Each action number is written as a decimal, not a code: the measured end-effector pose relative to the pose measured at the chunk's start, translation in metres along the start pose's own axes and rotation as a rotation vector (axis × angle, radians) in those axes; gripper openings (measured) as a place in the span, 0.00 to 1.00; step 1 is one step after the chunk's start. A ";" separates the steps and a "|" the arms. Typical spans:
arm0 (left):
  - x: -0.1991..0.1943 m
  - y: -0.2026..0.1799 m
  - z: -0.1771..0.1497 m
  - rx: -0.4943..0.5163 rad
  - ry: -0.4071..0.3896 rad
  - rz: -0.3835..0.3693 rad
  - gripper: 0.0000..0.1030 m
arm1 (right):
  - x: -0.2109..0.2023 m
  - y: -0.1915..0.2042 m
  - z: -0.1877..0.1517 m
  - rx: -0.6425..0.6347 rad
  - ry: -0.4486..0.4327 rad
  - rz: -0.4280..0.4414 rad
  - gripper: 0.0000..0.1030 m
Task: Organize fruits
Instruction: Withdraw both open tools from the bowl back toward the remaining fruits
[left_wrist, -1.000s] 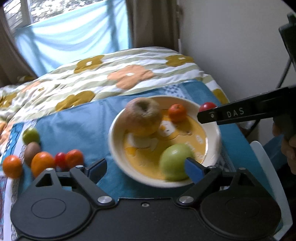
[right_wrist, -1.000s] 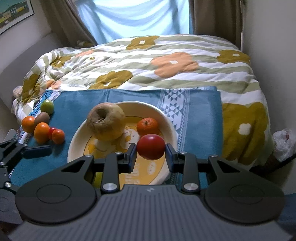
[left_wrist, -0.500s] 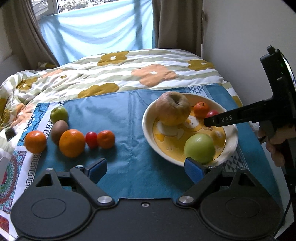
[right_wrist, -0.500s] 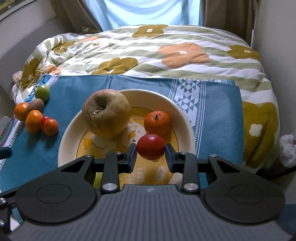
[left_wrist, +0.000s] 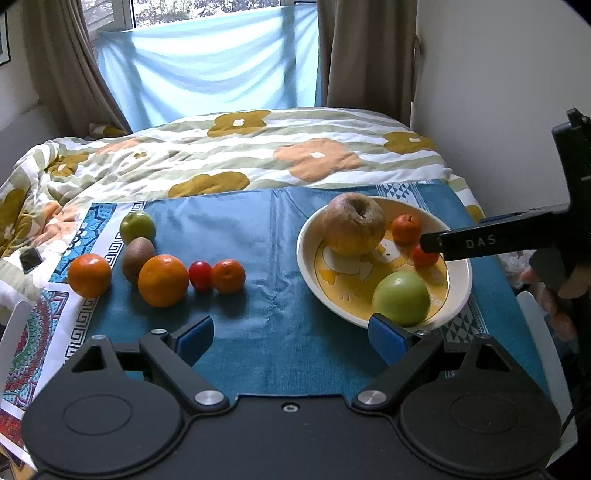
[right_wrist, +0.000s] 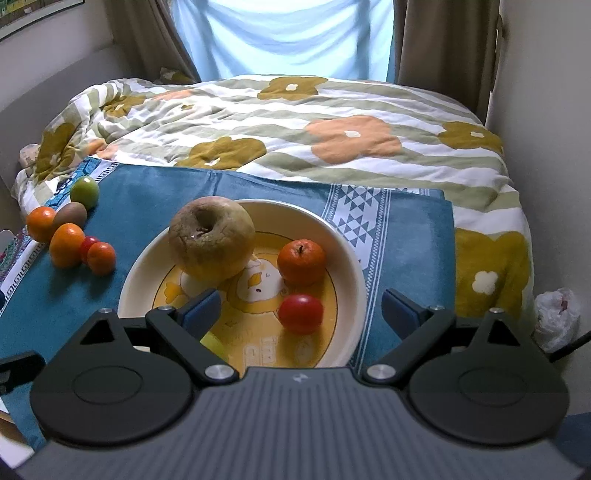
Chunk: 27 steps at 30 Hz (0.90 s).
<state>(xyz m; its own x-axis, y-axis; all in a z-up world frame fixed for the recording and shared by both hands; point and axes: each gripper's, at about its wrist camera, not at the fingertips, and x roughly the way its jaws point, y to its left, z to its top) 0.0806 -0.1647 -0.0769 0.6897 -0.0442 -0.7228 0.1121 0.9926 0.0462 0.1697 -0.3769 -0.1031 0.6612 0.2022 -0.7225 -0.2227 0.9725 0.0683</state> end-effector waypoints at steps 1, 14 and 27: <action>-0.001 0.000 0.000 0.001 -0.001 0.000 0.91 | -0.002 0.000 0.000 0.002 -0.003 0.000 1.00; -0.020 0.002 0.005 -0.013 -0.015 0.027 0.91 | -0.031 0.003 -0.001 0.012 -0.010 0.007 1.00; -0.065 0.041 0.012 -0.071 -0.103 0.098 0.91 | -0.070 0.037 0.018 -0.015 -0.065 0.060 1.00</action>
<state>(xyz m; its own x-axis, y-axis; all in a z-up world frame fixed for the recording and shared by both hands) 0.0489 -0.1230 -0.0191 0.7652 0.0453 -0.6422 -0.0074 0.9981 0.0616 0.1280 -0.3533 -0.0375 0.6914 0.2674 -0.6711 -0.2733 0.9568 0.0997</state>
